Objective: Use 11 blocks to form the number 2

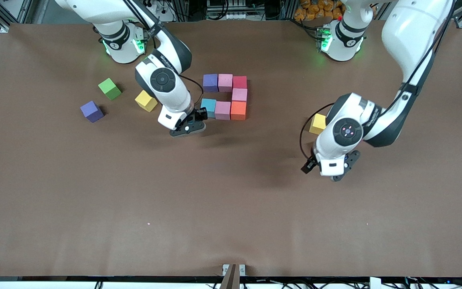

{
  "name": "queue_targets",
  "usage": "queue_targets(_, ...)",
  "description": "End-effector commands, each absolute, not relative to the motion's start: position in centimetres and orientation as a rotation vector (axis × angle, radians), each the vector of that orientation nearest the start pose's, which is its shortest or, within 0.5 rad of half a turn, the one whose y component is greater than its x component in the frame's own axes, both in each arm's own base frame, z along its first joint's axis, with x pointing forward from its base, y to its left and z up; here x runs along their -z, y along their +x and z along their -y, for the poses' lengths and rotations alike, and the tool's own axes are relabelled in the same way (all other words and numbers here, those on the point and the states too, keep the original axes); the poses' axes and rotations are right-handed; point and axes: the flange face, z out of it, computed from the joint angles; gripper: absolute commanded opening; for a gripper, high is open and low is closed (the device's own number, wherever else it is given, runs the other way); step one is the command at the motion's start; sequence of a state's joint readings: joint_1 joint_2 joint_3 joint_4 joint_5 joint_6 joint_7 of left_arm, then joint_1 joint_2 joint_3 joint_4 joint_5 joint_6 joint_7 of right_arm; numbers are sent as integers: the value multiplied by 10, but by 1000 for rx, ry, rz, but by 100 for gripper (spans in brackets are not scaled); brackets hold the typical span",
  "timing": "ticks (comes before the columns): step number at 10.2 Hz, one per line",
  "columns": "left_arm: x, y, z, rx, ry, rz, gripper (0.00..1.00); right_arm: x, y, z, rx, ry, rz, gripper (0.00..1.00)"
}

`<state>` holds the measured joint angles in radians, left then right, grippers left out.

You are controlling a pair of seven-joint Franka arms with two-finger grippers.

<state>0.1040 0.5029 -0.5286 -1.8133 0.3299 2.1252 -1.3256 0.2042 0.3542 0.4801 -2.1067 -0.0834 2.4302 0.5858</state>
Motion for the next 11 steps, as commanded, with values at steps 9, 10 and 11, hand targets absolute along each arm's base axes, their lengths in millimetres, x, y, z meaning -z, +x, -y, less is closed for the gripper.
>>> queue_targets(9,-229,534,175,58,-2967,707,100,-214,424,-399,-141,-3009,-211,38)
queue_targets(10,-226,530,175,55,-2960,682,100,-213,420,-402,-141,-3016,-196,38)
queue_targets(11,-225,532,167,60,-2951,690,100,-212,421,-401,-137,-3019,-196,38)
